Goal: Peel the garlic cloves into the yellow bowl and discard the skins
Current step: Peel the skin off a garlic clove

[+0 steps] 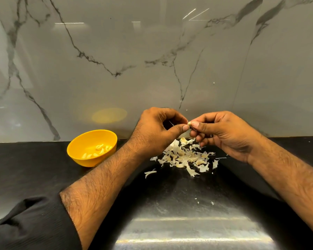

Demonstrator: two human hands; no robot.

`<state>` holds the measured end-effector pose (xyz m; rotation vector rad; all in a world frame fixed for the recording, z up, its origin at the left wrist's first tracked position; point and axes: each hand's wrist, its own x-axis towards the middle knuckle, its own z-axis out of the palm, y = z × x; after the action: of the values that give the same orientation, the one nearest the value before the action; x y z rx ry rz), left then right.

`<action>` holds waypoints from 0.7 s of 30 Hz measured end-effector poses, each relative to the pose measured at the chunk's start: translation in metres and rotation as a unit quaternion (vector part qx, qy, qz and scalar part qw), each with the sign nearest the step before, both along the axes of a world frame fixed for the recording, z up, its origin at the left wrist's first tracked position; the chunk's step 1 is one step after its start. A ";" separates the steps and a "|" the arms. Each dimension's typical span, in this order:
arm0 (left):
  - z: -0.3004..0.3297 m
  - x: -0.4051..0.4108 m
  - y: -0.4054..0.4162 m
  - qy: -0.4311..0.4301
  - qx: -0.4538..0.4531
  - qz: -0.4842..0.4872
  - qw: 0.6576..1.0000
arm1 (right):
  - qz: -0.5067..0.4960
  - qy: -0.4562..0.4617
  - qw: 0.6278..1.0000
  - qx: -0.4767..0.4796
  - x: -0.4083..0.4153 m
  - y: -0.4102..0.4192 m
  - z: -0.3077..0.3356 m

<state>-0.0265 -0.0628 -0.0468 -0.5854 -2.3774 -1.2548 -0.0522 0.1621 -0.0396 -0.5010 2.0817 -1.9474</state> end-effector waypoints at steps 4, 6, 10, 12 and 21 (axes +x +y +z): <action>0.000 0.000 0.001 0.012 -0.019 0.013 1.000 | 0.013 -0.020 1.000 -0.013 0.001 -0.002 0.000; 0.000 0.000 0.001 0.008 -0.022 0.021 0.999 | 0.012 -0.019 1.000 -0.014 0.000 -0.002 -0.001; 0.000 0.002 0.003 0.001 -0.030 0.023 0.999 | 0.003 -0.003 1.000 -0.008 -0.001 -0.004 -0.004; 0.000 0.002 0.004 0.000 -0.033 0.025 0.999 | -0.002 0.006 1.000 0.001 -0.001 -0.004 -0.004; -0.001 0.002 0.007 -0.001 -0.028 0.049 0.998 | -0.029 0.028 0.999 0.019 0.003 -0.009 -0.004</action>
<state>-0.0244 -0.0563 -0.0477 -0.4783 -2.4182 -1.1513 -0.0495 0.1534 -0.0435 -0.4968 2.1868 -1.9434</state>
